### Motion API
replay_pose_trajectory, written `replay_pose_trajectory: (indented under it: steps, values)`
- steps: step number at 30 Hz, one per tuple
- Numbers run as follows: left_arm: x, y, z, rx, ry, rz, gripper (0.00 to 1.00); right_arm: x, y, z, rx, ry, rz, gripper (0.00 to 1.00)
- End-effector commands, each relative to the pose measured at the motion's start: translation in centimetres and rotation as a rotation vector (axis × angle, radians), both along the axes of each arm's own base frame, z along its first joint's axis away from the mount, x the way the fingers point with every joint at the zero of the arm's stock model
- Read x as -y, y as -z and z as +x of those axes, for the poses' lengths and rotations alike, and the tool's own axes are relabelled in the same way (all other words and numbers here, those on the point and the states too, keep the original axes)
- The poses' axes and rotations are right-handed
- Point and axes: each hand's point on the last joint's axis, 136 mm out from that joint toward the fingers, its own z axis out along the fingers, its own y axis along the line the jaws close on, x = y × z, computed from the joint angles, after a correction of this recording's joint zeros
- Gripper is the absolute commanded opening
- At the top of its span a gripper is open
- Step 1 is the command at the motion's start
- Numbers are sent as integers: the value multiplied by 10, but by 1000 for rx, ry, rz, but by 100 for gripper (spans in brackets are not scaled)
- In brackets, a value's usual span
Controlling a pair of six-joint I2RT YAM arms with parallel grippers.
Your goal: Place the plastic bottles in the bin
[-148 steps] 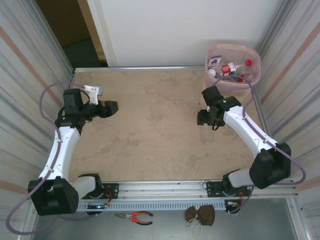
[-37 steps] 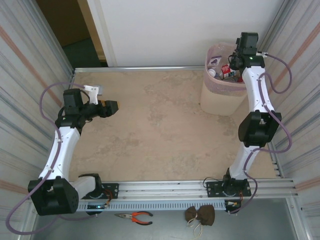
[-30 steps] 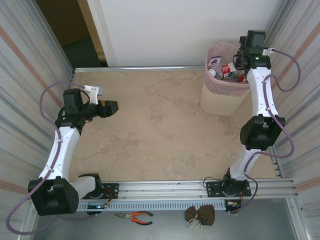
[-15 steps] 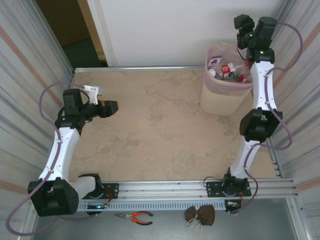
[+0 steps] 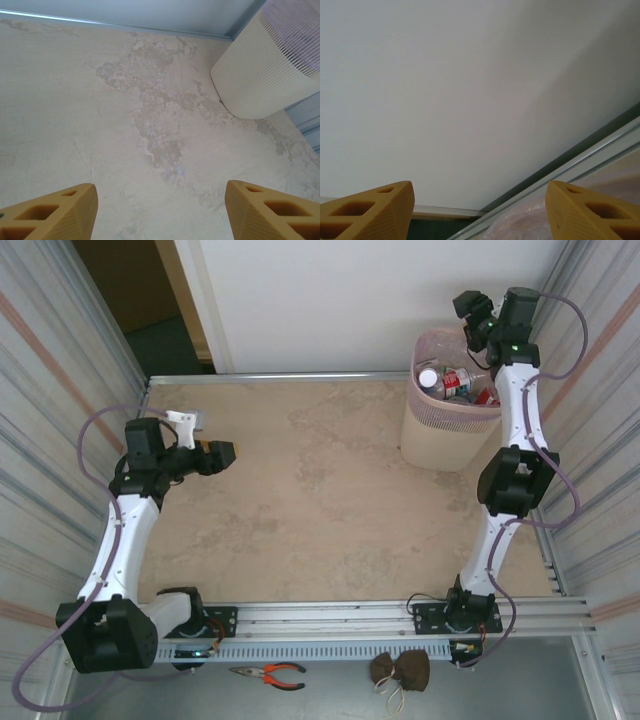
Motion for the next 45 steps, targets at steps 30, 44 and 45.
replay_pose_trajectory:
  steps: [30, 44, 45]
  values:
    - [-1, -8, -6, 31, 0, -2, 68, -53, -19, -40, -12, -266, -436, 63]
    - [-2, -6, -6, 25, -3, -1, 69, -46, 43, -21, -144, -275, -471, 61]
    - [-2, -7, -7, 26, -4, -1, 69, -45, 34, -23, -125, -268, -475, 62]
